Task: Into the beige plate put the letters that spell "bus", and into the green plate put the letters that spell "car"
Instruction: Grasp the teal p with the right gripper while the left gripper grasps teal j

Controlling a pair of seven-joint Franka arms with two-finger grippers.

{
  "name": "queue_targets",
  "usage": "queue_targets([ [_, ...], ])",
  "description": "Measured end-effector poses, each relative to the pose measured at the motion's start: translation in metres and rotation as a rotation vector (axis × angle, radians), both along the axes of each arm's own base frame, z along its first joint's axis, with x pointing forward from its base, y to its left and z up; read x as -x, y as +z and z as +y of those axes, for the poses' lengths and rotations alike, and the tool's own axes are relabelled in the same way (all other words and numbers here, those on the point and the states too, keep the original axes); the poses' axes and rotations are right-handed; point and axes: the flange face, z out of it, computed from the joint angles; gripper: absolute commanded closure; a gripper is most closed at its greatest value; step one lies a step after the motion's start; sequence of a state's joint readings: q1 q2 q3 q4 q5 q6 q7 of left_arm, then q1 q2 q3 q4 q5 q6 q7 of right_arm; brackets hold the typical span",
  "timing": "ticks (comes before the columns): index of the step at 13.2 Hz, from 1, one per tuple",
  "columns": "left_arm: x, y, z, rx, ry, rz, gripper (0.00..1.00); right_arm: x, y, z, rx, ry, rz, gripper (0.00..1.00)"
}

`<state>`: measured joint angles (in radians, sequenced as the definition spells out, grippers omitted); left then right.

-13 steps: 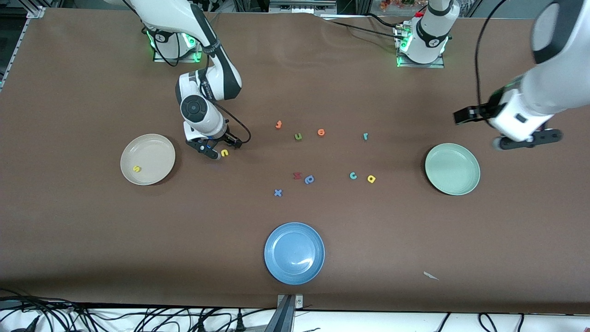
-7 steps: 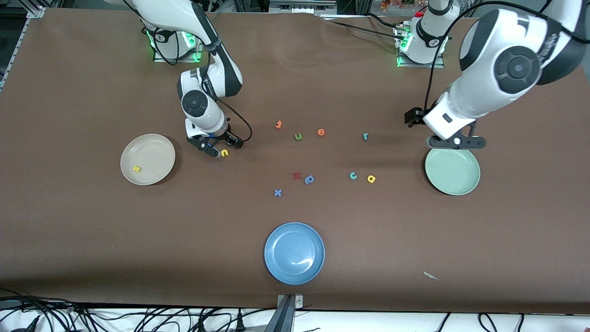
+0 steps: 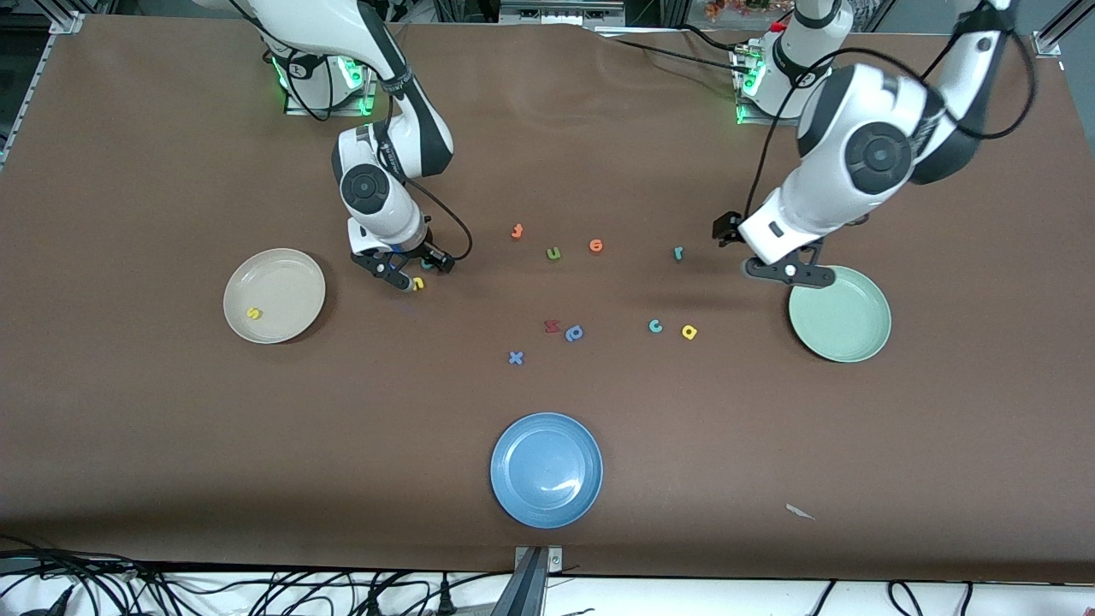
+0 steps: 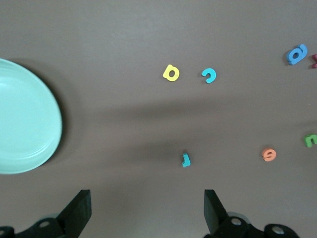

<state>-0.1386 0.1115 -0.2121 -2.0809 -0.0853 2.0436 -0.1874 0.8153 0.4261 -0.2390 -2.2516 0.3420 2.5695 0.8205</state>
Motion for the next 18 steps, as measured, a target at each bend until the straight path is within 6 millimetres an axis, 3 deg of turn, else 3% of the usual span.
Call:
queue_targets([
  [2, 0.008, -0.029, -0.012, 0.004, -0.021, -0.003, 0.0, 0.001, 0.001, 0.001, -0.001, 0.001, 0.001, 0.55],
  [5, 0.023, -0.075, -0.042, 0.021, -0.069, -0.025, 0.0, 0.001, 0.002, 0.001, -0.003, 0.001, 0.001, 0.54],
  [8, 0.051, -0.13, -0.044, 0.024, -0.083, -0.033, 0.0, 0.001, 0.002, 0.001, -0.004, 0.002, -0.003, 0.51],
  [13, 0.074, -0.154, -0.036, 0.002, -0.088, 0.014, 0.0, 0.001, 0.002, 0.001, -0.007, 0.01, -0.014, 0.47],
  [18, 0.094, -0.19, -0.054, 0.009, -0.119, 0.015, 0.01, 0.0, 0.002, -0.001, -0.01, 0.043, -0.017, 0.47],
])
